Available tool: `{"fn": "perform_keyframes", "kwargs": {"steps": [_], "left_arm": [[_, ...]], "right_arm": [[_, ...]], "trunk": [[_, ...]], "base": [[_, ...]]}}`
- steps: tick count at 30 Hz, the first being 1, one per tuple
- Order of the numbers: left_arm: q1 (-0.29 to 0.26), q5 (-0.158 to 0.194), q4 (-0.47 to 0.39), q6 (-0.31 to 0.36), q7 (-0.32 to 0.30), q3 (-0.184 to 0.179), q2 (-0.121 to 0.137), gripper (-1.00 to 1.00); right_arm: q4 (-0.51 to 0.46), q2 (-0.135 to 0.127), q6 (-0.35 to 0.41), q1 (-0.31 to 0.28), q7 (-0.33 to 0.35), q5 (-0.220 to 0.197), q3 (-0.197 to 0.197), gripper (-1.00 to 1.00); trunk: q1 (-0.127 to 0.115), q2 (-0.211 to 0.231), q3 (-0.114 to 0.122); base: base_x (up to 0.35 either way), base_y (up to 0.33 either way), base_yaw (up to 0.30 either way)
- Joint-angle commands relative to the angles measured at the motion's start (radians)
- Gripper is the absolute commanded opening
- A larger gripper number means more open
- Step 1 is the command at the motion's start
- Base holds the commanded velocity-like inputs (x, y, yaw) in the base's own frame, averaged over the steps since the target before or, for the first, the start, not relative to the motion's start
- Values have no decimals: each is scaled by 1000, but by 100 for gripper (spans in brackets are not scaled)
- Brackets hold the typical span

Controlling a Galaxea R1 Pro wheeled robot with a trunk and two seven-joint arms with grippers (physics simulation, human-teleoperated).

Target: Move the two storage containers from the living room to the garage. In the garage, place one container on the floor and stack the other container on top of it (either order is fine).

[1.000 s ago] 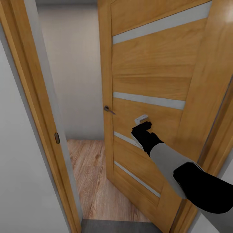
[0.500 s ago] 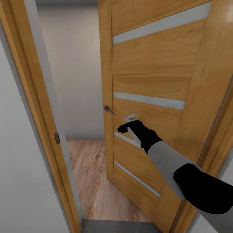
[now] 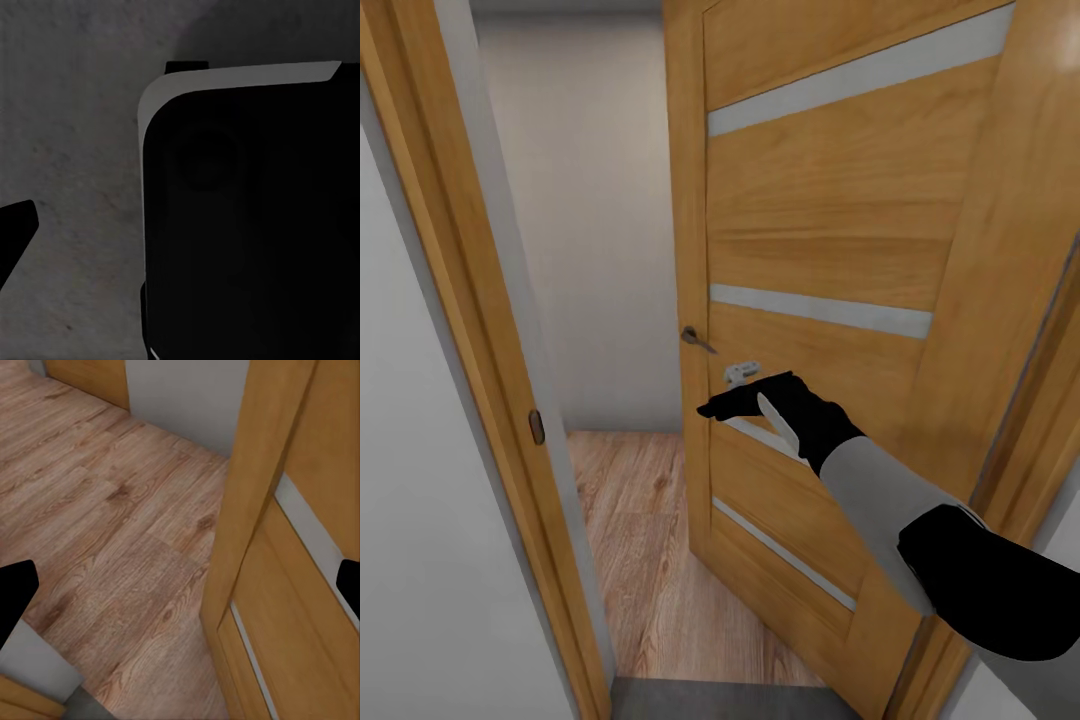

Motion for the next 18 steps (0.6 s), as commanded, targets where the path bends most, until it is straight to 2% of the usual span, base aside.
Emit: {"fn": "perform_keyframes", "kwargs": {"steps": [1, 14, 18], "left_arm": [[0, 0, 0, -3, 1, -1, 0, 100], [0, 0, 0, -2, 1, -1, -1, 100], [0, 0, 0, -3, 0, -1, -1, 100]], "right_arm": [[-1, -1, 4, -1, -2, -5, 3, 100], [-1, 0, 4, -1, -5, -2, 3, 100], [3, -1, 4, -1, -40, 1, 4, 100]], "trunk": [[0, -1, -1], [0, -1, -1], [0, -1, -1]], "base": [[0, 0, 0], [0, 0, 0], [0, 0, 0]]}}
